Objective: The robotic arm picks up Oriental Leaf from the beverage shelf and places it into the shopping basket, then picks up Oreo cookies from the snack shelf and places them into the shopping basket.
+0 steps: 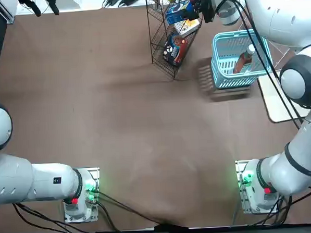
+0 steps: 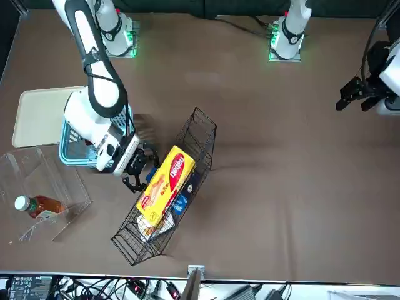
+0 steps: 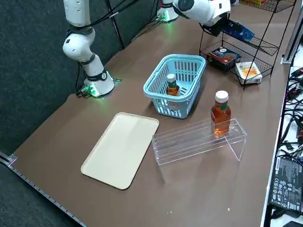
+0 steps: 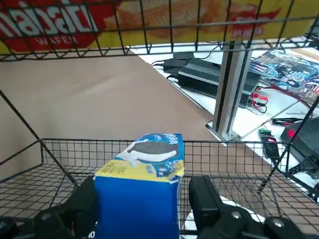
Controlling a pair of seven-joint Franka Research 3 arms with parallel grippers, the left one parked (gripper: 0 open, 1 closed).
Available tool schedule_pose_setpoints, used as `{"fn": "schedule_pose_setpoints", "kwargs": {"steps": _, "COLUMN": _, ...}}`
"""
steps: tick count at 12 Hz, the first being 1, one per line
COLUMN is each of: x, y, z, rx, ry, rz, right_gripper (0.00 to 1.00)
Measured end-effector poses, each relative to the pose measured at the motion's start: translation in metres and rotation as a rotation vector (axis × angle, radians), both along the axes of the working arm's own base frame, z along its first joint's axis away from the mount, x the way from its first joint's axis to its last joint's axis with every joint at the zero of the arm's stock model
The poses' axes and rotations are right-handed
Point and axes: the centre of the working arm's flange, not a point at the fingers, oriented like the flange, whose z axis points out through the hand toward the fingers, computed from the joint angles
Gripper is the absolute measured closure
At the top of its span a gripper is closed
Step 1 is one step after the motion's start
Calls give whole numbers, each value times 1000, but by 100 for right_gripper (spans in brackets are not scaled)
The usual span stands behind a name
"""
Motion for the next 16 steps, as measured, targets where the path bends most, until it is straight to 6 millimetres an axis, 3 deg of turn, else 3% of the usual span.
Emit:
{"fn": "schedule_pose_setpoints", "kwargs": {"steps": 6, "x": 2, "y": 2, "z": -2, "rx": 4, "ry": 0, "rz": -1, "right_gripper": 1}}
{"fn": "schedule_pose_setpoints", "kwargs": {"steps": 7, "x": 2, "y": 2, "z": -2, "rx": 4, "ry": 0, "rz": -1, "right_gripper": 7}}
{"fn": "schedule_pose_setpoints", "kwargs": {"steps": 9, "x": 2, "y": 1, "z": -1, "rx": 4, "ry": -2, "rz": -3, "right_gripper": 33}}
{"fn": "schedule_pose_setpoints", "kwargs": {"steps": 16, "x": 3, "y": 2, "z": 2, "rx": 6, "ry": -7, "rz": -3, "right_gripper": 34}}
